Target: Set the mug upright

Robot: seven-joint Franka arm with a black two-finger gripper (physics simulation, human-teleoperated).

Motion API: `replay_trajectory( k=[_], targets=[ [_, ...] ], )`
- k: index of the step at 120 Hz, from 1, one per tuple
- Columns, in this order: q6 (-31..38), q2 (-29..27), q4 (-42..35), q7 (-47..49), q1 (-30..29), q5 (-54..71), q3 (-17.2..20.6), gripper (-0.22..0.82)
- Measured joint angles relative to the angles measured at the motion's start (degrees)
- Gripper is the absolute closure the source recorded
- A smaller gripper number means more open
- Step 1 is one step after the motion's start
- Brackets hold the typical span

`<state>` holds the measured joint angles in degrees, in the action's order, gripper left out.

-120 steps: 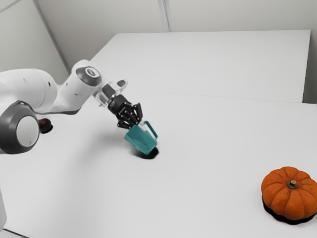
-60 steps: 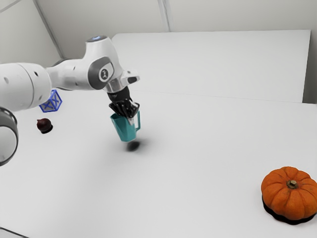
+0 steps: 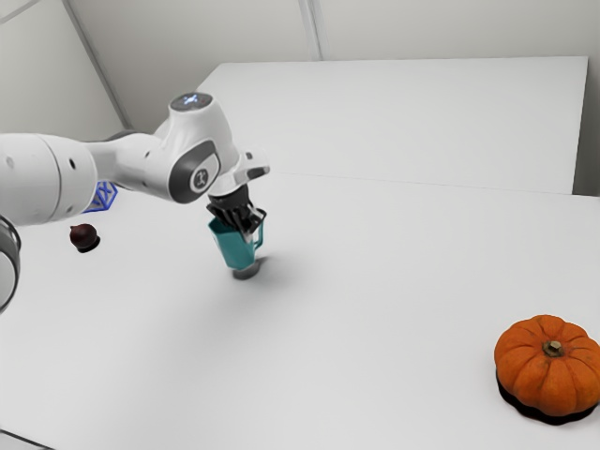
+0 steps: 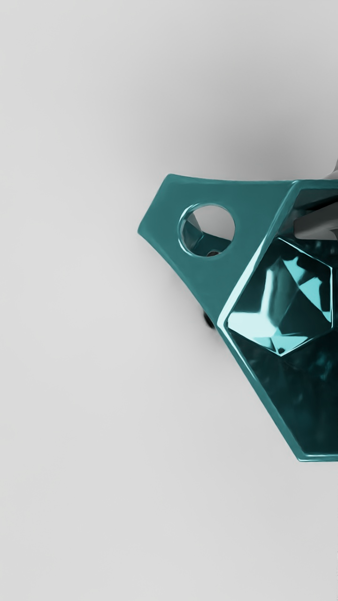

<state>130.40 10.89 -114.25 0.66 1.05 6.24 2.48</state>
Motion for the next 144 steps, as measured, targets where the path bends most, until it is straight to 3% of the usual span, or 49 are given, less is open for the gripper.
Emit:
replay_trajectory(
  k=[40, 64, 81, 108, 144],
  targets=[
    [3.1, 3.0, -0.6, 3.3, 0.0, 0.2, 0.1, 0.79],
    [3.2, 2.2, -0.2, 4.3, 0.0, 0.0, 0.6, 0.37],
    [2.6, -0.3, -0.1, 4.7, 0.0, -0.1, 0.6, 0.19],
    [-0.6, -7.1, 0.9, 5.2, 0.0, -0.2, 0.6, 0.07],
    [-14.3, -8.5, 13.1, 5.7, 0.9, -0.1, 0.7, 0.02]
  ],
)
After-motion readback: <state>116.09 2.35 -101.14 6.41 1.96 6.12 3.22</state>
